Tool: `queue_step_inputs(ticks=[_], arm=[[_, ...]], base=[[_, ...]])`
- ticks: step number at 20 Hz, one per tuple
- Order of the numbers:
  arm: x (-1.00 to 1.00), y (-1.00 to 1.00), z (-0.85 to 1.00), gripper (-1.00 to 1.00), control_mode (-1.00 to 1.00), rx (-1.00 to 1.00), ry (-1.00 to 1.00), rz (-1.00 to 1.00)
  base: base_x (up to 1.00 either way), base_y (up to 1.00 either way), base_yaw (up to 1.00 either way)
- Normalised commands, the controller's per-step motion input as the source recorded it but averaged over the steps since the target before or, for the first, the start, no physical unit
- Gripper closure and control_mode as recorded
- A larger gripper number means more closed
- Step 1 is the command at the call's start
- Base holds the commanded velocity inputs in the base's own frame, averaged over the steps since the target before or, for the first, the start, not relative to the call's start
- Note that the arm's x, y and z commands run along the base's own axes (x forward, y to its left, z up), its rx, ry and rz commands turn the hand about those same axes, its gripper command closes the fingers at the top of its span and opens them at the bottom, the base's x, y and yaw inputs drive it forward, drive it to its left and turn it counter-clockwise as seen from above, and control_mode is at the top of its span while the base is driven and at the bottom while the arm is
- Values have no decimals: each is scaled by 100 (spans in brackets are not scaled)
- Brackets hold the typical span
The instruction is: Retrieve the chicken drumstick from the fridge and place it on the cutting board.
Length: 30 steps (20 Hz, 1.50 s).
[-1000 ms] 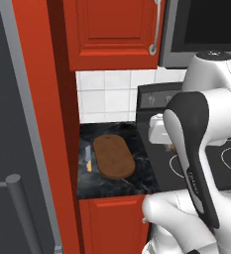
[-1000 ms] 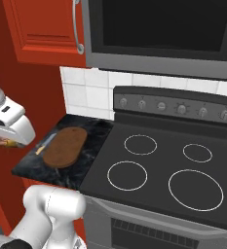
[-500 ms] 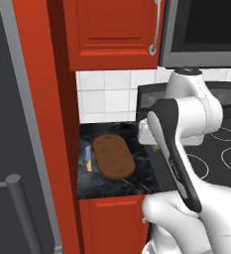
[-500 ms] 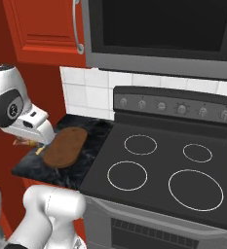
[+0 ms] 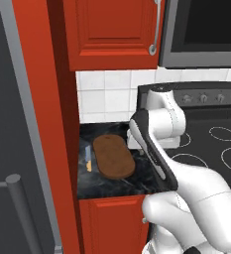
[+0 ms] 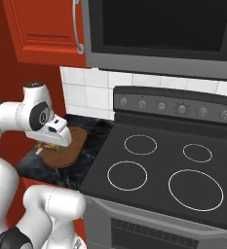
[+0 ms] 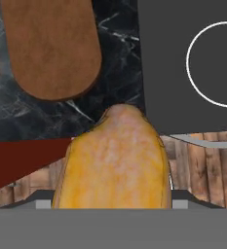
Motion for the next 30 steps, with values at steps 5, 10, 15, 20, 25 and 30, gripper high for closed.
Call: queue_step_inputs(ticks=[5,10,15,20,25,30], arm=[[90,10,-69,100,-100,0,-1,8],[98,12,-43,100,-100,0,-1,8],[89,16,-4,100,-100,0,-2,5],[66,38,0,100,-100,0,2,0],[57,51,-19,100,-100,0,1,0],[59,8,-60,100,-100,0,-6,0]], base=[[0,0,0],[0,0,0],[0,0,0],[0,0,0],[0,0,0],[0,0,0]])
